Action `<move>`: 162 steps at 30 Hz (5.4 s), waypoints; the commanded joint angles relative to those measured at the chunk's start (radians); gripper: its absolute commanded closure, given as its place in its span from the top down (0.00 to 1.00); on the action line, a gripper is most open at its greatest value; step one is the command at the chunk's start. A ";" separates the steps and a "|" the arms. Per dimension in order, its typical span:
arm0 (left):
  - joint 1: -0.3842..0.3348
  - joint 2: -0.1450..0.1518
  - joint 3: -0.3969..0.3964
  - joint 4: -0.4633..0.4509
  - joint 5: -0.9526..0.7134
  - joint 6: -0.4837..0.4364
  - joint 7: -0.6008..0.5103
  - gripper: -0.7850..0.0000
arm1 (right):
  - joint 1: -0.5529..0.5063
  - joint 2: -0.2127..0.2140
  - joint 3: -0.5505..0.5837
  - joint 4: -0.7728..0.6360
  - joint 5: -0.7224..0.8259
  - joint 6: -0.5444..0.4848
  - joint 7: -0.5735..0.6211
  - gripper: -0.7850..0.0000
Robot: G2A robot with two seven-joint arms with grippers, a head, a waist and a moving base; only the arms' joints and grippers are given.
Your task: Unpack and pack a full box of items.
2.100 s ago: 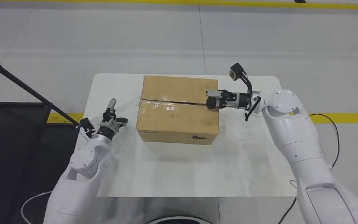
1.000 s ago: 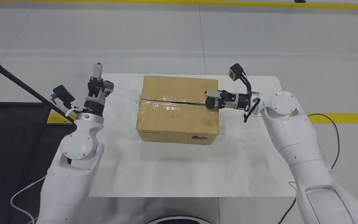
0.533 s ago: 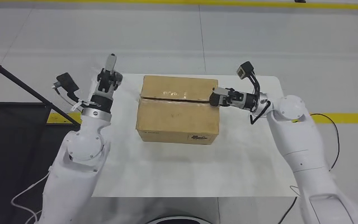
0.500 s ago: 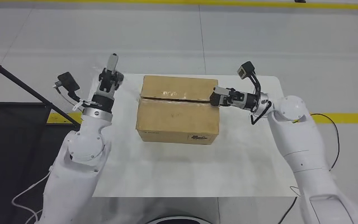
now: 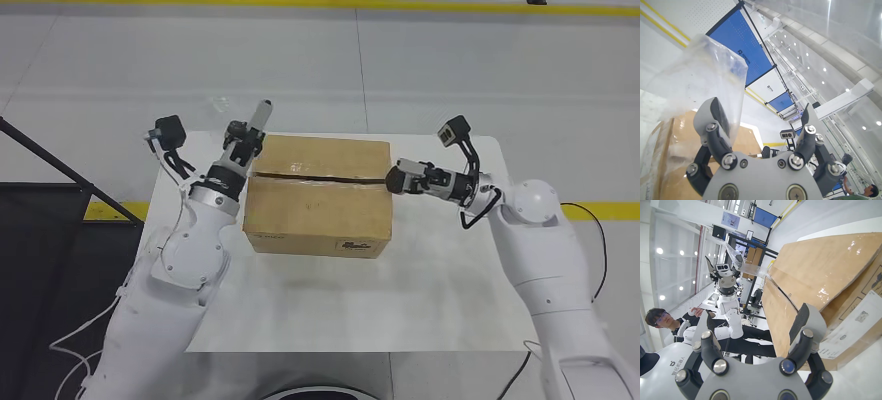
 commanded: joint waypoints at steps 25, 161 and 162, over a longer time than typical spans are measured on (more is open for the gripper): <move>-0.116 -0.048 0.233 0.105 0.242 0.075 -0.153 1.00 | -0.014 0.016 0.017 0.048 0.044 -0.034 0.040 1.00; -0.368 -0.204 0.111 0.363 -0.203 -0.138 -0.401 1.00 | -0.066 0.146 0.096 0.132 0.400 -0.080 0.111 1.00; -0.333 -0.196 0.077 0.320 -0.189 -0.129 -0.405 1.00 | -0.047 0.143 0.085 0.143 0.396 -0.064 0.115 1.00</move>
